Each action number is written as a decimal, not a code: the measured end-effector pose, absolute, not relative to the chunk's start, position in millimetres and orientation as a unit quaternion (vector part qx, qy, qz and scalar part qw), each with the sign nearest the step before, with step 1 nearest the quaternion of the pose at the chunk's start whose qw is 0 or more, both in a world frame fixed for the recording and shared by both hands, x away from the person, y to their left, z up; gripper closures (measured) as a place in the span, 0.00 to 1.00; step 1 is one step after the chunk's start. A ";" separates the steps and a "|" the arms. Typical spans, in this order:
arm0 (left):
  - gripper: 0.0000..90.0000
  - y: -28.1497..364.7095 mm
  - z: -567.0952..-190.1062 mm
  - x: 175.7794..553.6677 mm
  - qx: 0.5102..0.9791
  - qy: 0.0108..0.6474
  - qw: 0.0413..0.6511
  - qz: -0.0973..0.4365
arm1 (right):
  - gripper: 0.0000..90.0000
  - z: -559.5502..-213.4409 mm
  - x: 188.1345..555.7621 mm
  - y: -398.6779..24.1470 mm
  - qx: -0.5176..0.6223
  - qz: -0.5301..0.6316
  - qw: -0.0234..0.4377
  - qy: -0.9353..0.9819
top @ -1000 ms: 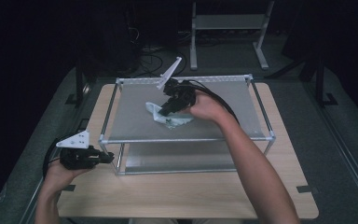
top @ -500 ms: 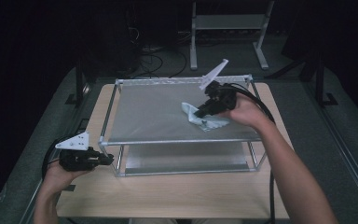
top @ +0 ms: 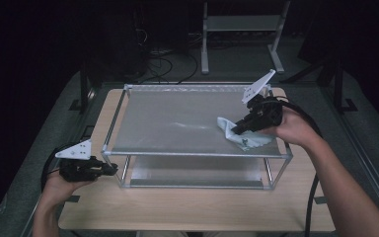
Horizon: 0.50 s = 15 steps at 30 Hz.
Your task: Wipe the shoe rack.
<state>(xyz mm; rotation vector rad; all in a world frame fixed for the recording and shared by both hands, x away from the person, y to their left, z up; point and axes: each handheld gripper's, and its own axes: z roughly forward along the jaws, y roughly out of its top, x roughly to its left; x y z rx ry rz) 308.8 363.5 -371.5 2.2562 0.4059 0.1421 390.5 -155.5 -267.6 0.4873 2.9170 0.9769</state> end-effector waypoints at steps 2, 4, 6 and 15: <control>0.90 363.0 -371.6 309.1 0.895 0.163 0.410 0.057 | 0.92 -266.8 391.5 -163.3 0.167 0.311 0.016 0.936; 0.90 361.3 -371.6 309.8 0.896 0.163 0.410 0.058 | 0.92 -267.4 392.8 -160.0 0.166 0.309 0.024 0.936; 0.90 361.0 -371.6 310.1 0.896 0.163 0.410 0.058 | 0.92 -267.7 393.9 -155.8 0.164 0.313 0.025 0.935; 0.90 364.4 -371.8 309.0 0.896 0.160 0.412 0.055 | 0.92 -267.2 399.2 -157.8 0.173 0.315 0.031 0.933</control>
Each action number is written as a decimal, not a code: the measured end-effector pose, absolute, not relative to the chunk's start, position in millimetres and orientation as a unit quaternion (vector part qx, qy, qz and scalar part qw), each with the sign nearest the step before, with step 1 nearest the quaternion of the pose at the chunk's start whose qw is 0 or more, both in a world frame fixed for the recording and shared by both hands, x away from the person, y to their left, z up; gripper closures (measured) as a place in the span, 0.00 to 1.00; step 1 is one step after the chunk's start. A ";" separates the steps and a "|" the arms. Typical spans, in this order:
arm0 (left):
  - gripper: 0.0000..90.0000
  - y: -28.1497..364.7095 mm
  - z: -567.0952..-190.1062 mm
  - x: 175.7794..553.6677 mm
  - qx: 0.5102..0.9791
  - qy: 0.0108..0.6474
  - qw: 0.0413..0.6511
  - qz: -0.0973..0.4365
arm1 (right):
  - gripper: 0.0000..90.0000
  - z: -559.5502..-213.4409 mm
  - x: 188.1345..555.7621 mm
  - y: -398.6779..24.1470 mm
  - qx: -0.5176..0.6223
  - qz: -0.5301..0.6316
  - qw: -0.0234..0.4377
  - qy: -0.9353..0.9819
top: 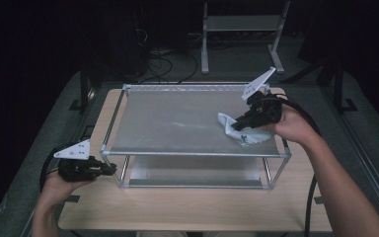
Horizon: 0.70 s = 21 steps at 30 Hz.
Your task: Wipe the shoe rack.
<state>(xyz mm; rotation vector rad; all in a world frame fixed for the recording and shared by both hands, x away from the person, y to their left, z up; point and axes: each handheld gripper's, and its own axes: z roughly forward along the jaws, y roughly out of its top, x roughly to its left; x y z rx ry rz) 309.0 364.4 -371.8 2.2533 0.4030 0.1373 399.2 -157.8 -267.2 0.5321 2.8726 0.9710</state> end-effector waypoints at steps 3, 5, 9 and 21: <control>0.90 360.2 -371.2 310.2 0.898 0.157 0.408 0.053 | 0.92 -268.1 400.7 -150.5 0.169 0.316 0.038 0.933; 0.90 360.5 -371.1 309.8 0.898 0.158 0.408 0.054 | 0.92 -268.5 400.4 -140.5 0.157 0.316 0.035 0.935; 0.90 363.4 -371.5 309.4 0.896 0.161 0.410 0.056 | 0.92 -266.9 400.3 -147.2 0.159 0.309 0.035 0.937; 0.90 363.1 -370.9 310.0 0.897 0.164 0.407 0.059 | 0.92 -268.5 400.7 -163.0 0.174 0.322 0.042 0.929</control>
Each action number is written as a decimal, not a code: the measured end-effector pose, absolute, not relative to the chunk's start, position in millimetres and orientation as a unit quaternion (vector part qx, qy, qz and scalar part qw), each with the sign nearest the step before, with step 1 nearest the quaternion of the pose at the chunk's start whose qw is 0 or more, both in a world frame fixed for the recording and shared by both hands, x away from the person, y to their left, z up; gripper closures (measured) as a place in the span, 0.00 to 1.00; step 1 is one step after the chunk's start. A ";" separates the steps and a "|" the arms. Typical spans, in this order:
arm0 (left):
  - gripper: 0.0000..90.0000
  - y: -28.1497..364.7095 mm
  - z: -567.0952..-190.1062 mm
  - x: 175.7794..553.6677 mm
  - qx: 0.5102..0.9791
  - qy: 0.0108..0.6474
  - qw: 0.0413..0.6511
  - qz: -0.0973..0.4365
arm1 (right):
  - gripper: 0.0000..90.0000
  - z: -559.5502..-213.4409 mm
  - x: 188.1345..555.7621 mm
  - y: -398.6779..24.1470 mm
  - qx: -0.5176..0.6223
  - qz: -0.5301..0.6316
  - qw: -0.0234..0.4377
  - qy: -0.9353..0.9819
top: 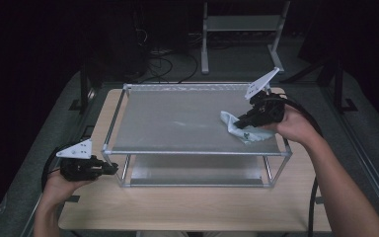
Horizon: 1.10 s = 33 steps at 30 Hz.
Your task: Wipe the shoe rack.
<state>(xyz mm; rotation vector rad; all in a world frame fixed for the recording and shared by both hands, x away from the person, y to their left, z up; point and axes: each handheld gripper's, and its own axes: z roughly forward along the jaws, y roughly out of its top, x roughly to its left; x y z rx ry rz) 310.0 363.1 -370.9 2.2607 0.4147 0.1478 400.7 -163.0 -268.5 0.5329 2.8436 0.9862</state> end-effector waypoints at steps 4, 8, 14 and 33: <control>0.90 369.5 -371.8 309.6 0.893 0.171 0.411 0.061 | 0.92 -266.5 402.9 -185.7 0.203 0.310 0.052 0.927; 0.90 368.8 -371.7 310.5 0.893 0.173 0.411 0.062 | 0.92 -268.7 404.4 -185.4 0.209 0.310 0.055 0.926; 0.90 357.0 -371.7 312.6 0.896 0.161 0.410 0.057 | 0.92 -269.7 410.5 -135.8 0.165 0.320 0.048 0.932; 0.90 358.1 -371.8 312.5 0.896 0.158 0.411 0.055 | 0.92 -270.3 426.3 -81.8 0.137 0.325 0.032 0.935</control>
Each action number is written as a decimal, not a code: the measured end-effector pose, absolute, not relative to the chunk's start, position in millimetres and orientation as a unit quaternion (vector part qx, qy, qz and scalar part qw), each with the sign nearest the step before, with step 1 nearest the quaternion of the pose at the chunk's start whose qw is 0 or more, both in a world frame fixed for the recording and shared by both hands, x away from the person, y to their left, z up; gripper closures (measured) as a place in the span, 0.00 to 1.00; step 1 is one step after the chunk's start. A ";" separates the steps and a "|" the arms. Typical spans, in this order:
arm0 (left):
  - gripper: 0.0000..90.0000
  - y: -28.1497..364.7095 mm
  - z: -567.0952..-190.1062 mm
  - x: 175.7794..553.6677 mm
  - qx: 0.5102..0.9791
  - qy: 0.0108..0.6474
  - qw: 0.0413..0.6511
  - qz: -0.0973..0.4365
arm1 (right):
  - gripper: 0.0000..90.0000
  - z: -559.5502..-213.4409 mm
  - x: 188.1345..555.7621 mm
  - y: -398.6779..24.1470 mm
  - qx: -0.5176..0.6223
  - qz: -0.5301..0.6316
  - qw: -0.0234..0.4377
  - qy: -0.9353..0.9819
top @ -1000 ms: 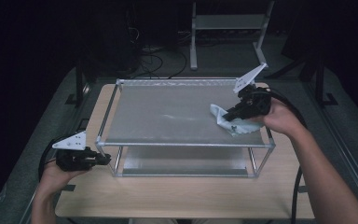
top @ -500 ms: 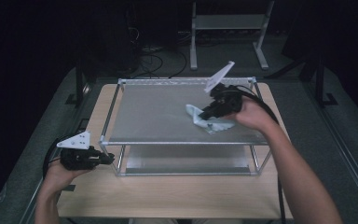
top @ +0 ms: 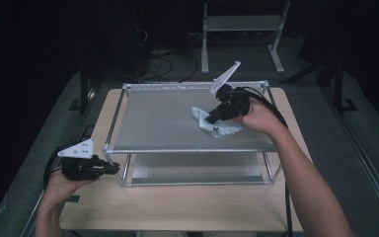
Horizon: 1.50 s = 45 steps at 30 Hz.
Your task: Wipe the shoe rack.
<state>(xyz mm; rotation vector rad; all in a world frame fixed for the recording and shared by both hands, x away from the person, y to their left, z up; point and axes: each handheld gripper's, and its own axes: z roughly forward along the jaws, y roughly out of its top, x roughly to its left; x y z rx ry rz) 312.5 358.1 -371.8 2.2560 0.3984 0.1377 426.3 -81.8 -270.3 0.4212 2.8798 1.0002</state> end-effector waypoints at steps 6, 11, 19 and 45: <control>0.90 358.7 -372.3 313.2 0.895 0.159 0.413 0.054 | 0.92 -271.2 420.2 -51.3 0.107 0.337 0.018 0.935; 0.90 360.1 -373.0 314.0 0.893 0.159 0.417 0.053 | 0.92 -269.8 414.9 -75.3 0.118 0.331 0.017 0.936; 0.90 359.6 -372.8 313.3 0.893 0.164 0.416 0.054 | 0.92 -268.9 399.2 -141.6 0.153 0.327 0.022 0.932; 0.89 363.7 -370.8 314.2 0.890 0.183 0.414 0.055 | 0.92 -269.9 367.8 -167.3 0.140 0.338 0.015 0.931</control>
